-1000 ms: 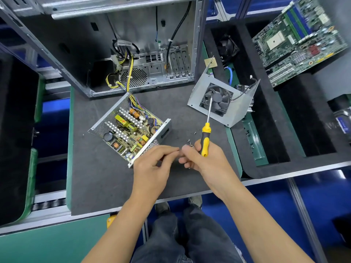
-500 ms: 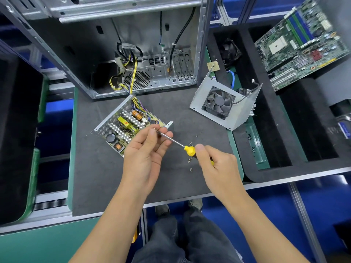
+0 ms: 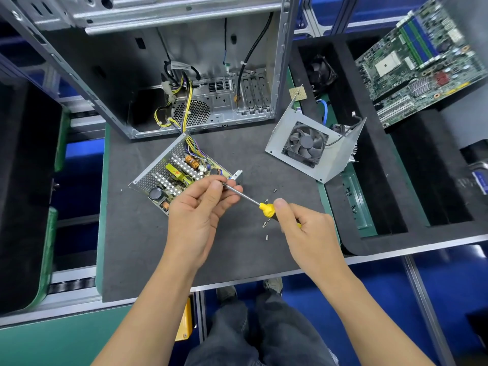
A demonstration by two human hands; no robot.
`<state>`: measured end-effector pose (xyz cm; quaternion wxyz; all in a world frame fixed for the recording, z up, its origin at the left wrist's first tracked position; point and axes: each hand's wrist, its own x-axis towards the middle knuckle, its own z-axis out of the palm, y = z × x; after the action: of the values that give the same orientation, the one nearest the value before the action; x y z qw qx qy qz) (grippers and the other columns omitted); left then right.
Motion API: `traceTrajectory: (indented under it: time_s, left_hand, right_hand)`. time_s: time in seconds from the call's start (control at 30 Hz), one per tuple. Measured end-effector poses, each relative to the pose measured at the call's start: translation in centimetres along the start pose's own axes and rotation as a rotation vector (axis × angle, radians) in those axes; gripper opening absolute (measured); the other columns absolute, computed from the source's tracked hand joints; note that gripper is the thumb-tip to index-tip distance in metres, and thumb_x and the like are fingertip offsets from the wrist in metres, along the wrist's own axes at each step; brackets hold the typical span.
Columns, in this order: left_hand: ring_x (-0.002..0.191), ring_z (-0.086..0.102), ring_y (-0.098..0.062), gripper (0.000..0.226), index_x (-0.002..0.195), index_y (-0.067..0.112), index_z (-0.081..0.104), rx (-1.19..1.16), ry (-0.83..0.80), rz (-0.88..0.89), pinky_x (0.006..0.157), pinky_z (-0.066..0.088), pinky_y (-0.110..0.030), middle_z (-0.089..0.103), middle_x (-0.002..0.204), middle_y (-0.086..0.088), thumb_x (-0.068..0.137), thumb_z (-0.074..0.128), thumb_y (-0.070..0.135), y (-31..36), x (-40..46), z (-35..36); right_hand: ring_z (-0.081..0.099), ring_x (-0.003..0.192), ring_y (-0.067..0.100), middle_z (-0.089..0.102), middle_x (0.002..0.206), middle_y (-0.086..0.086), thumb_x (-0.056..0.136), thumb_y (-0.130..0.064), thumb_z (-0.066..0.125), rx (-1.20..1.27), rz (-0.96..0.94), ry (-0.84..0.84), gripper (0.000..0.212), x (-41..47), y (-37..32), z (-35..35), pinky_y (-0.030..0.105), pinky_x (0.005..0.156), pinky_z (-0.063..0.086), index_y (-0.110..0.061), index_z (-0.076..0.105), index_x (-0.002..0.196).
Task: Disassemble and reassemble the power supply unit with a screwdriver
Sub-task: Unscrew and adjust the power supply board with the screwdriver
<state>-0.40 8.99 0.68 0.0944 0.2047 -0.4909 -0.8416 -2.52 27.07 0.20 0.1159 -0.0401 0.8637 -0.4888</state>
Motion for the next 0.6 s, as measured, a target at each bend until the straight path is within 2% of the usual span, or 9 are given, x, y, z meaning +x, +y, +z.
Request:
traceTrajectory:
  time_s: [0.07, 0.17, 0.23, 0.33, 0.4, 0.43, 0.5, 0.6]
  left_hand:
    - [0.090, 0.074, -0.023, 0.022, 0.087, 0.019, 0.080, 0.042, -0.022, 0.010, 0.077, 0.057, -0.024, 0.075, 0.090, -0.006, 0.089, 0.058, 0.016, 0.1, 0.0, -0.1]
    - [0.086, 0.074, -0.022, 0.022, 0.088, 0.020, 0.080, 0.112, -0.031, 0.016, 0.076, 0.057, -0.023, 0.076, 0.088, -0.006, 0.088, 0.059, 0.015, 0.3, 0.1, -0.5]
    - [0.081, 0.073, -0.020, 0.021, 0.088, 0.020, 0.080, 0.154, -0.037, 0.011, 0.075, 0.057, -0.023, 0.076, 0.087, -0.007, 0.087, 0.060, 0.016, 0.5, 0.1, -0.8]
    - [0.076, 0.072, -0.019, 0.020, 0.088, 0.019, 0.080, 0.167, -0.045, 0.002, 0.074, 0.058, -0.024, 0.076, 0.085, -0.008, 0.087, 0.060, 0.017, 0.7, 0.1, -1.3]
    - [0.076, 0.072, -0.018, 0.021, 0.088, 0.020, 0.080, 0.172, -0.042, 0.003, 0.074, 0.058, -0.023, 0.075, 0.084, -0.008, 0.087, 0.060, 0.017, 0.6, 0.2, -1.4]
    - [0.075, 0.072, -0.017, 0.021, 0.088, 0.021, 0.081, 0.172, -0.038, 0.001, 0.073, 0.057, -0.023, 0.075, 0.084, -0.007, 0.087, 0.060, 0.017, 0.6, 0.2, -1.4]
    - [0.075, 0.072, -0.017, 0.019, 0.089, 0.022, 0.081, 0.168, -0.028, -0.004, 0.073, 0.057, -0.022, 0.076, 0.084, -0.007, 0.087, 0.062, 0.019, 0.6, 0.3, -1.3]
    - [0.076, 0.072, -0.017, 0.015, 0.091, 0.021, 0.081, 0.164, -0.024, -0.008, 0.074, 0.057, -0.023, 0.076, 0.085, -0.007, 0.088, 0.066, 0.020, 0.5, 0.5, -1.4]
  right_hand:
    - [0.030, 0.047, 0.009, 0.034, 0.045, -0.009, 0.096, -0.058, 0.044, -0.004, 0.012, -0.008, 0.056, 0.1, 0.0, -0.1, 0.014, 0.044, 0.025, -0.022, 0.046, 0.053]
    - [0.027, 0.048, 0.009, 0.029, 0.049, -0.001, 0.091, -0.067, 0.041, -0.017, 0.039, -0.039, 0.068, 0.2, 0.0, -0.4, 0.018, 0.044, 0.027, -0.007, 0.047, 0.059]
    - [0.029, 0.047, 0.008, 0.028, 0.045, -0.006, 0.091, -0.066, 0.043, -0.001, 0.065, -0.068, 0.067, 0.3, 0.0, -0.8, 0.016, 0.045, 0.028, -0.009, 0.053, 0.058]
    - [0.042, 0.051, 0.012, 0.040, 0.047, -0.013, 0.093, -0.062, 0.047, 0.071, 0.111, -0.150, 0.051, 0.6, -0.2, -1.1, 0.015, 0.049, 0.031, -0.028, 0.064, 0.059]
    - [0.053, 0.062, 0.011, 0.054, 0.061, -0.017, 0.085, -0.063, 0.055, 0.163, 0.131, -0.206, 0.031, 0.8, -0.2, -1.0, 0.015, 0.054, 0.038, -0.036, 0.067, 0.075]
    - [0.054, 0.062, 0.007, 0.058, 0.069, -0.017, 0.079, -0.063, 0.061, 0.218, 0.146, -0.229, 0.027, 0.8, -0.2, -1.0, 0.013, 0.054, 0.039, -0.036, 0.065, 0.083]
    - [0.053, 0.057, 0.002, 0.060, 0.079, -0.016, 0.073, -0.057, 0.070, 0.324, 0.174, -0.268, 0.026, 0.8, 0.0, -1.0, 0.012, 0.052, 0.040, -0.036, 0.062, 0.087]
    - [0.050, 0.054, 0.002, 0.060, 0.081, -0.014, 0.083, -0.039, 0.075, 0.390, 0.163, -0.268, 0.012, 0.6, 0.3, -0.9, 0.013, 0.052, 0.039, -0.035, 0.063, 0.085]
